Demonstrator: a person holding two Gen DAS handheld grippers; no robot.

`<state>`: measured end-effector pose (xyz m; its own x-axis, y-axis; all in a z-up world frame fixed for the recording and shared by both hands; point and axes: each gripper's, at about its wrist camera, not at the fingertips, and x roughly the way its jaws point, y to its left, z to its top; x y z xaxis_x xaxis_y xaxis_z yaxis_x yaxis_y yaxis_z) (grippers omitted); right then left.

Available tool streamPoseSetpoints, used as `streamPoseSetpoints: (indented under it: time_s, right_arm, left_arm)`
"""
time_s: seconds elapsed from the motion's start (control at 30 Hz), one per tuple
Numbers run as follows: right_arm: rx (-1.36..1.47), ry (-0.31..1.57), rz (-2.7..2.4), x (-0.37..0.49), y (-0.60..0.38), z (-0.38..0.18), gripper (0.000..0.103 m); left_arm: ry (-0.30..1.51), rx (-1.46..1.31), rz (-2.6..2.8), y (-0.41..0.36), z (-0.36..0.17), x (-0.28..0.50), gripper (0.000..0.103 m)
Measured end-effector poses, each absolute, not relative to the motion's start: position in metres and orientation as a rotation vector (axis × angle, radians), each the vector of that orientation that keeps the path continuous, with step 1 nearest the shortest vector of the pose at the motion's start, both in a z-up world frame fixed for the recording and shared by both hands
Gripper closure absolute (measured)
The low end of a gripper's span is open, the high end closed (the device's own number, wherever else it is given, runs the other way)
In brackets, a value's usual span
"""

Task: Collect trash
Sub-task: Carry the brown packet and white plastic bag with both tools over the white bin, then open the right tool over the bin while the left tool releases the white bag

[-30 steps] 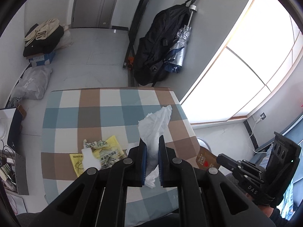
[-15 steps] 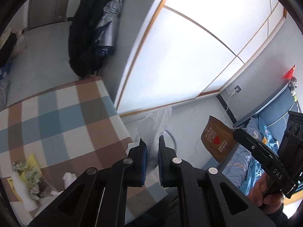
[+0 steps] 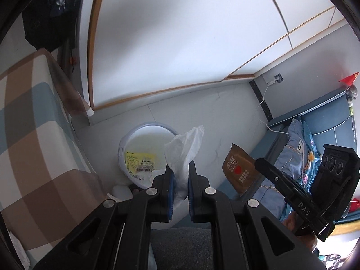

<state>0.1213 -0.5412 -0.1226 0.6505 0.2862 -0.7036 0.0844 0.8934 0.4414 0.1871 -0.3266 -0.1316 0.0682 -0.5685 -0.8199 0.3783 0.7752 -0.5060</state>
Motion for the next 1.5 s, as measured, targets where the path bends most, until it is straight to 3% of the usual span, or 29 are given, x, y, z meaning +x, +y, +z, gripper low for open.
streamPoseSetpoints:
  time_s: [0.27,0.67,0.83,0.87,0.9,1.3,1.5]
  right_arm:
    - [0.54,0.951,0.171,0.156,-0.549,-0.199,0.103]
    - [0.626,0.977,0.227,0.174,-0.563,-0.247,0.099]
    - [0.638,1.011,0.175,0.168,-0.571,-0.261,0.075]
    - [0.633,1.015,0.156,0.165,-0.573,-0.262,0.056]
    - [0.635,1.012,0.14,0.162,-0.575,-0.262,0.044]
    - [0.69,1.052,0.043,0.143,-0.596,-0.274,0.03]
    - [0.712,1.067,0.03,0.145,-0.595,-0.285,0.028]
  left_arm:
    - [1.461,-0.184,-0.683,-0.354,-0.178,0.203,0.097]
    - [1.513,-0.1,-0.643,-0.377,-0.194,0.211,0.097]
    - [1.527,-0.084,-0.643,-0.385,-0.199,0.211,0.097]
    - [1.529,-0.081,-0.644,-0.386,-0.2,0.211,0.097]
    - [1.53,-0.073,-0.641,-0.387,-0.201,0.211,0.097]
    - [1.579,-0.01,-0.676,-0.411,-0.216,0.211,0.097]
    - [1.617,0.026,-0.657,-0.419,-0.227,0.211,0.097]
